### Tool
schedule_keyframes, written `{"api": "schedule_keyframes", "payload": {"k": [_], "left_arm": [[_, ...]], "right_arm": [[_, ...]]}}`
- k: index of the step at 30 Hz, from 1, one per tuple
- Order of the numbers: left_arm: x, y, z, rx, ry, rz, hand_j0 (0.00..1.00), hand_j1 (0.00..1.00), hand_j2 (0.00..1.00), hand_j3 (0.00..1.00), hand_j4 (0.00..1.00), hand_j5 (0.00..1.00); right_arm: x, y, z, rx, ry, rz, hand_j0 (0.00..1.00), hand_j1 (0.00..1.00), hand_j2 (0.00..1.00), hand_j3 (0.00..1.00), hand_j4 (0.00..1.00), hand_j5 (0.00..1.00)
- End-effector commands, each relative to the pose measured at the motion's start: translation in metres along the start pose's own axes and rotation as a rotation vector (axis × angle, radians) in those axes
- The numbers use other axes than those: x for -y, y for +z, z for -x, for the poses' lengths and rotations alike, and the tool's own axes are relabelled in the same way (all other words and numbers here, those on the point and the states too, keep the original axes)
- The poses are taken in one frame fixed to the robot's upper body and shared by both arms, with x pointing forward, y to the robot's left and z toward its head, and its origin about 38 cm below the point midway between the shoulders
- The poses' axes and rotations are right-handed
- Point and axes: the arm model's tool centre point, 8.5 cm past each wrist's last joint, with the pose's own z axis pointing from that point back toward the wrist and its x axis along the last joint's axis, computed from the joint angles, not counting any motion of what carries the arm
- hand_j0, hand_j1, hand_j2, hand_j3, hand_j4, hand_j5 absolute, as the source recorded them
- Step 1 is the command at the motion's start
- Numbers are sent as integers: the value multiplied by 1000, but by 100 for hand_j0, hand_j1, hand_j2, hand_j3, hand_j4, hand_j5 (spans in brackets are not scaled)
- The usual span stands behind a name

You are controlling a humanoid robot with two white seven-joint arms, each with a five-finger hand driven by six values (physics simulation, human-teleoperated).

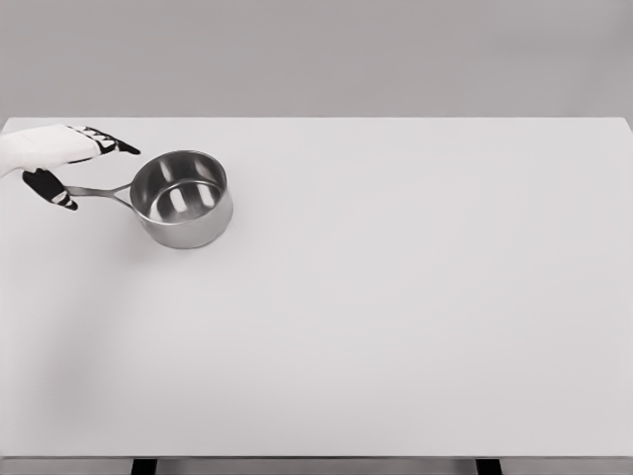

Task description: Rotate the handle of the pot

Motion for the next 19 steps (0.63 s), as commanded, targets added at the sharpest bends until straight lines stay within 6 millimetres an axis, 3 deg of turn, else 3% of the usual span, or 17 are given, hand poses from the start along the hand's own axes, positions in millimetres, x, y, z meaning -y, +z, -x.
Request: {"api": "schedule_keyframes", "payload": {"k": [1,5,10,13,19], "left_arm": [[-9,3,-7,17,-23,-19,100,100,100,100,100,100],[-22,5,-19,66,-28,-61,100,100,100,100,100,100],[-39,23,-26,139,35,-148,100,100,100,100,100,100],[-36,26,-14,153,147,-199,100,100,100,100,100,100],[-27,3,5,116,267,-220,100,100,100,100,100,100]], "right_arm": [[0,0,0,1,0,0,100,100,100,100,100,100],[0,0,0,0,0,0,100,100,100,100,100,100],[0,0,0,0,0,0,100,100,100,100,100,100],[0,0,0,0,0,0,100,100,100,100,100,100],[0,0,0,0,0,0,100,100,100,100,100,100]]}}
